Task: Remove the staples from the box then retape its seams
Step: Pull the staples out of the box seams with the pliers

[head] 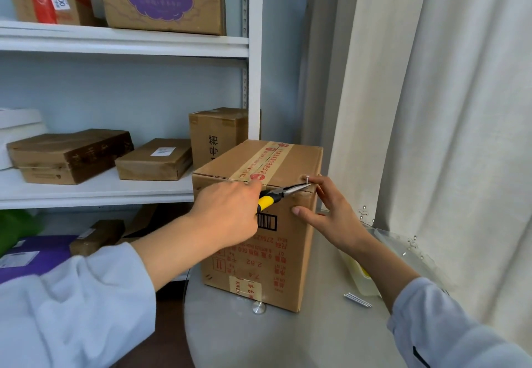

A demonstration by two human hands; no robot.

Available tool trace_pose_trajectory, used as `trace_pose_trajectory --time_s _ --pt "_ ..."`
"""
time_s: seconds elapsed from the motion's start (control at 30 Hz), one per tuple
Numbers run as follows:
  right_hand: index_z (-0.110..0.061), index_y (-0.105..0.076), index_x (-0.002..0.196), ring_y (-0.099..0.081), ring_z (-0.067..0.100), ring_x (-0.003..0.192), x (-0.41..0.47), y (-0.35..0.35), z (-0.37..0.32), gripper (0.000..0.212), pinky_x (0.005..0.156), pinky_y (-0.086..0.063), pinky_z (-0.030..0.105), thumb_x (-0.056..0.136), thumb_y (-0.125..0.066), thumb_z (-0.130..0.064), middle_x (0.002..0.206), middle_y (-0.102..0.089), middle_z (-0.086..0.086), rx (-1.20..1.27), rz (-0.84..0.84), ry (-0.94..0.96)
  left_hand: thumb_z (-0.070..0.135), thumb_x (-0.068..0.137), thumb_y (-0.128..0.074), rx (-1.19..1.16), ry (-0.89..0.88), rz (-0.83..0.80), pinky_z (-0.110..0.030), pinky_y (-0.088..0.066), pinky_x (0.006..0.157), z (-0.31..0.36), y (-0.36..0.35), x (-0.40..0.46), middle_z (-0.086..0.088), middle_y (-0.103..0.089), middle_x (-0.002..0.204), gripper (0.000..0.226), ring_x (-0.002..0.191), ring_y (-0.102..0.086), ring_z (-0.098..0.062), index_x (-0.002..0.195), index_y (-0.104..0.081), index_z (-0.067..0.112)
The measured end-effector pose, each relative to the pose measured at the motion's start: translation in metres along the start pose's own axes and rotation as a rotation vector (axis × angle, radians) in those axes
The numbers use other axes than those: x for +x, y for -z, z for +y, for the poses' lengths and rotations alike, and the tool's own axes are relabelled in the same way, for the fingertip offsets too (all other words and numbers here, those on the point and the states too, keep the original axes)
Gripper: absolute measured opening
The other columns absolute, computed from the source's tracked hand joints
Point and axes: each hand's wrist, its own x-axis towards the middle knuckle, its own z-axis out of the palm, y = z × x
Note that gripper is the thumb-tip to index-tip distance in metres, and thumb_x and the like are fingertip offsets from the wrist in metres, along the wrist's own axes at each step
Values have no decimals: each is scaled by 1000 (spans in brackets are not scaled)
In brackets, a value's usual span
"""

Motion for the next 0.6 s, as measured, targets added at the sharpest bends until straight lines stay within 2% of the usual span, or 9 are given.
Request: trace_pose_trajectory --time_s 0.17,0.23,0.37,0.47,0.53,0.6 --pt "-39 -40 129 -44 6 121 0 1 -1 59 104 -41 37 79 -71 -43 135 -46 -16 -7 -7 -12 19 88 -50 166 -68 78 -32 -44 69 -4 8 5 -7 -57 119 44 100 -55 -23 130 -39 17" --pt "-39 -40 129 -45 6 120 0 1 -2 59 104 -42 37 80 -71 -44 135 -46 -16 -14 -9 -9 17 88 -50 183 -73 87 -31 -42 65 -3 6 5 -7 -58 120 44 99 -56 -23 130 -38 17" --pt "-41 -40 128 -44 5 122 0 0 0 56 106 -41 38 81 -71 -41 135 -46 -18 -26 2 12 18 88 -47 52 -27 11 -30 -43 60 -1 -1 1 -8 -61 117 42 90 -59 -26 129 -38 16" --pt "-44 -39 126 -43 6 124 0 -1 0 56 107 -40 38 81 -71 -40 136 -45 -17 -36 9 16 18 89 -47 -107 22 -55 -31 -45 61 3 -6 -5 -6 -61 101 31 76 -53 -24 120 -43 16" --pt "-45 -39 126 -44 7 125 0 -1 0 55 108 -39 37 81 -72 -40 137 -45 -16 -34 11 13 19 90 -48 -147 37 -61 -31 -43 60 5 -8 -8 -2 -53 89 28 72 -51 -22 117 -43 16" --pt "-43 -39 126 -44 8 125 0 -1 0 56 107 -39 37 81 -72 -40 137 -45 -16 -35 10 11 20 90 -49 -121 36 -40 -31 -44 60 4 -7 -8 0 -53 88 29 73 -53 -22 118 -43 16"
